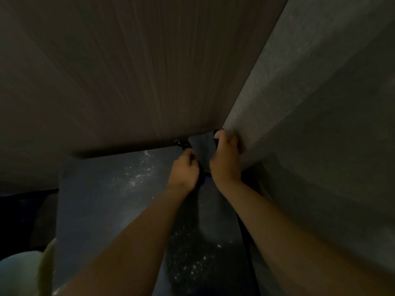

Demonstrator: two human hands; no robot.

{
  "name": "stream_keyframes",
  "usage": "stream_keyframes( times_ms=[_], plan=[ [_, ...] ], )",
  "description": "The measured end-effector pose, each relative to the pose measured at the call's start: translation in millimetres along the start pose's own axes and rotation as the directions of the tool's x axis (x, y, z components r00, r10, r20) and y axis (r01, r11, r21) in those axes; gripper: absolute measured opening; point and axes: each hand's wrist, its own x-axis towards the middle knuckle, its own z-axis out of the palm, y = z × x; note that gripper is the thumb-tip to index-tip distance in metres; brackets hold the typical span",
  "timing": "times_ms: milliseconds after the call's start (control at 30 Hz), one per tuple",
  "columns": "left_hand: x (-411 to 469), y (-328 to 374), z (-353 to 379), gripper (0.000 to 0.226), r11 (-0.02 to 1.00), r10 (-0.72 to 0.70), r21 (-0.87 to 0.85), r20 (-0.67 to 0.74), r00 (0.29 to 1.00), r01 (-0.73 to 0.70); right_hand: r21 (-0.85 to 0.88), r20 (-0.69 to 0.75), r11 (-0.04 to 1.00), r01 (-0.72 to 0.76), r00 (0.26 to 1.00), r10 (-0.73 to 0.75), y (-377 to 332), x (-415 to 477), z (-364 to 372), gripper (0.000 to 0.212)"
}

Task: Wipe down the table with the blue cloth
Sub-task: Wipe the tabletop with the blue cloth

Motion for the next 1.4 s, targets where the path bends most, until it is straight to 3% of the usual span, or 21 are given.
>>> stream_keyframes(
  times_ms=[33,100,133,200,267,333,567,667,733,867,933,1000,1200,1400],
  plan=[
    [-1,-5,2,0.02,0.976,0.141,0.163,0.032,0.99,-0.144,-0.042,0.004,0.999,0.018,1.0,-0.018,1,1,0,0.029],
    [-3,-13,7,0.03,0.817,0.306,0.435,0.228,0.925,-0.377,-0.098,0.034,0.995,0.021,0.999,-0.018,5,1,1,0.019],
    [-4,-16,8,0.042,0.72,0.283,0.547,0.33,0.9,-0.427,-0.12,0.053,0.993,0.007,0.999,0.0,7,1,2,0.017],
    [-7,-21,9,0.065,0.54,0.098,0.736,0.426,0.899,-0.408,-0.13,0.083,0.991,-0.021,0.996,0.032,9,1,4,0.019],
    [-12,-23,8,0.076,0.388,-0.02,0.841,0.418,0.908,-0.378,-0.109,0.107,0.993,-0.037,0.993,0.049,9,1,6,0.024],
    [-16,-23,8,0.082,0.334,-0.054,0.871,0.399,0.915,-0.36,-0.067,0.126,0.996,-0.053,0.99,0.061,8,1,6,0.028],
    [-25,-40,-27,0.086,0.297,-0.116,0.926,0.277,0.954,-0.233,0.113,0.073,0.984,-0.14,0.988,0.132,4,0,9,0.027],
    [-25,-46,-43,0.085,0.297,-0.118,0.927,0.271,0.955,-0.227,0.08,0.108,0.985,-0.153,0.984,0.144,7,4,19,0.033],
    [-25,-47,-44,0.086,0.306,-0.112,0.924,0.274,0.955,-0.229,-0.042,0.173,0.992,-0.121,0.977,0.127,10,6,27,0.041],
    [-26,-47,-41,0.087,0.366,-0.081,0.907,0.253,0.964,-0.208,-0.476,0.311,0.866,0.151,0.951,0.004,14,-7,40,0.074],
    [-28,-48,-41,0.086,0.396,-0.06,0.896,0.244,0.968,-0.201,-0.503,0.365,0.802,0.323,0.92,-0.141,14,-19,45,0.083],
    [-29,-49,-43,0.083,0.406,-0.033,0.89,0.243,0.97,-0.209,-0.453,0.434,0.787,0.42,0.874,-0.216,14,-27,49,0.079],
    [-29,-50,-43,0.084,0.503,0.061,0.825,0.262,0.963,-0.256,-0.316,0.587,0.885,0.343,0.803,-0.102,16,-27,55,0.066],
    [-26,-55,-37,0.091,0.587,0.01,0.774,0.288,0.958,-0.239,-0.342,0.575,0.89,0.301,0.816,-0.055,27,-22,55,0.074]
  ],
)
